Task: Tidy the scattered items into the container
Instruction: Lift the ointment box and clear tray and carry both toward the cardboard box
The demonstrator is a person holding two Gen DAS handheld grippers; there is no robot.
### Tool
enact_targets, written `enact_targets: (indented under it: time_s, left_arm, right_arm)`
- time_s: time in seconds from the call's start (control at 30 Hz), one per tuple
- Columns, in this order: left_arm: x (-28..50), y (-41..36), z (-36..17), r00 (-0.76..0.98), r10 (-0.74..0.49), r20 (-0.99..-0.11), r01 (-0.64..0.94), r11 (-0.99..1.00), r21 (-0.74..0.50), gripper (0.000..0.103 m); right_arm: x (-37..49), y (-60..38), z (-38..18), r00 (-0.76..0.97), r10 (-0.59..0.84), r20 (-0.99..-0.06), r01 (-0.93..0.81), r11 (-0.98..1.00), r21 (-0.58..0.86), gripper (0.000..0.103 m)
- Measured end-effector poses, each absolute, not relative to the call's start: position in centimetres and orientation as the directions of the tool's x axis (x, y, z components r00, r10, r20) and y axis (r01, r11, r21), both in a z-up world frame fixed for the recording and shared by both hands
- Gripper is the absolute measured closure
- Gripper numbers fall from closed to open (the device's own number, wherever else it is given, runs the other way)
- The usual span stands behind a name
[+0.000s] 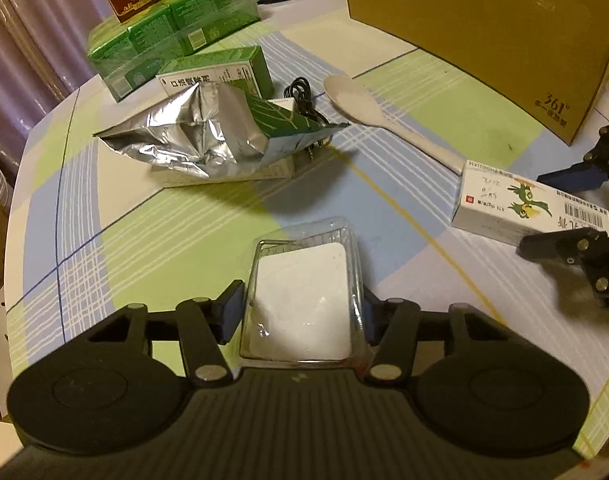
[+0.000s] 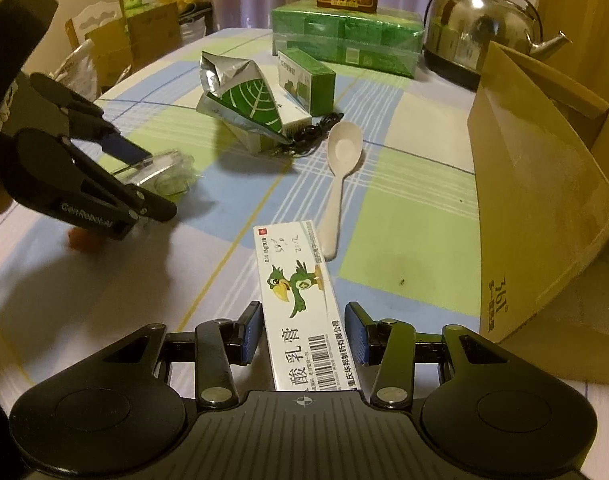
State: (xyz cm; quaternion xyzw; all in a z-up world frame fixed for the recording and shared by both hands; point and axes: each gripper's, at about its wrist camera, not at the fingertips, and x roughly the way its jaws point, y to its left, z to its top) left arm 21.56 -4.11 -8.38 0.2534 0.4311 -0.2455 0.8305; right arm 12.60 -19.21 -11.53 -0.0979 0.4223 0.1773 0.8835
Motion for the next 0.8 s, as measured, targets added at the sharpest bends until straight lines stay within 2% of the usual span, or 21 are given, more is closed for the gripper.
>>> enact_targets:
  time_s: [0.3,0.37,0.8]
  left_arm:
    - [21.8,-4.3,-6.5,0.518,-0.253,-0.817,0.63,0.759,0.165,0.055]
    - [21.5,-4.4,-6.3,0.52,-0.257,-0.814,0.631,0.758,0.164,0.055]
    - [19.0,-4.9,-4.9,0.526,-0.279,-0.804,0.621,0.771,0.139,0.055]
  right_arm:
    - [12.7,-18.7,-11.8,0.589,0.22,-0.778,-0.428,0.901,-0.07,0.061]
    - [12.6,-18.6,-11.6,0.597,0.217,-0.772,-0.425,0.902,-0.075,0.067]
    - [11.5,-19.3,-9.1,0.657,0.237,-0.716,-0.385,0.922,-0.048,0.068]
